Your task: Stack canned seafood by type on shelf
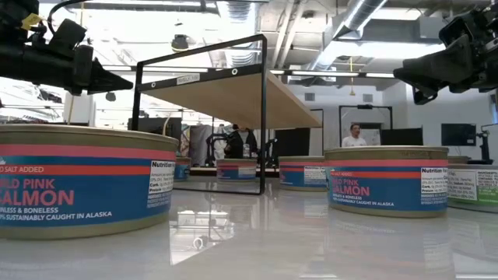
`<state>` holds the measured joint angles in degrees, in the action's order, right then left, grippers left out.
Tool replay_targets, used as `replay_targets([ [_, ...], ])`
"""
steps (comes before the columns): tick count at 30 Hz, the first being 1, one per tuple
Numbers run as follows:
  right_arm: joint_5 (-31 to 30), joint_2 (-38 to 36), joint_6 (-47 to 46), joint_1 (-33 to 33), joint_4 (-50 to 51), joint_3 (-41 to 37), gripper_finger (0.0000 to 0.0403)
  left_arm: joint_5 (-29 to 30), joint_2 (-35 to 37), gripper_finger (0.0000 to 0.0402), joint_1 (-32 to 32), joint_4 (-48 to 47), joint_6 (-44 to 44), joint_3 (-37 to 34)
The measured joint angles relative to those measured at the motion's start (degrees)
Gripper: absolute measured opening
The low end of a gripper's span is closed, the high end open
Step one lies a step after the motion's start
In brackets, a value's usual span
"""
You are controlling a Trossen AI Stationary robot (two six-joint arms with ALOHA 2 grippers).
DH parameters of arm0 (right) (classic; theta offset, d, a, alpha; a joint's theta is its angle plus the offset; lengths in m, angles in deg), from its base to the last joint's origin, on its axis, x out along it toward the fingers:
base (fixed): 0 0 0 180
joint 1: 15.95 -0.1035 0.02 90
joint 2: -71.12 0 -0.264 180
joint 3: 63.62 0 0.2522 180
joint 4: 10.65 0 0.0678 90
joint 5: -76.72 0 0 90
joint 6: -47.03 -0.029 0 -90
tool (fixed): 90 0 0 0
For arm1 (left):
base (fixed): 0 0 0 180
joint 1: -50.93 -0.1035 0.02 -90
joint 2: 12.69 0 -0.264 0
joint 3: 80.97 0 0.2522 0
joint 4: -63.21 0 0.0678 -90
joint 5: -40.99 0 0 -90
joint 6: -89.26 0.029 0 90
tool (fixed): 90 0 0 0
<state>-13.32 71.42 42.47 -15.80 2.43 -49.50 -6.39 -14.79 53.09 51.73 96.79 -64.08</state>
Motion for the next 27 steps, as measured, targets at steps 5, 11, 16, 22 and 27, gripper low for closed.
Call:
replay_targets([
  [5, 0.01, 0.0, 0.0, -0.01, 0.01, 0.0, 0.0132, 0.01, 0.01, 0.0, -0.01, -0.01, 0.0, -0.01],
  [11, -0.01, 0.0, 0.0, 0.01, 0.0, 0.0, 0.0132, -0.01, 0.01, 0.0, -0.01, -0.02, 0.0, 0.0],
  [16, 0.0, 0.0, 0.0, -0.01, -0.01, 0.0, 0.0132, 0.0, -0.01, 0.0, 0.0, -0.01, 0.0, -0.01],
  [22, -0.01, 0.01, 0.0, 0.01, 0.01, 0.0, 0.0132, -0.01, -0.01, 0.0, 0.0, 0.02, 0.0, 0.0],
  [27, -0.01, 0.02, 0.0, 0.01, -0.01, 0.0, 0.0132, -1.25, -0.01, 0.0, 0.01, 0.13, -5.73, 0.0],
])
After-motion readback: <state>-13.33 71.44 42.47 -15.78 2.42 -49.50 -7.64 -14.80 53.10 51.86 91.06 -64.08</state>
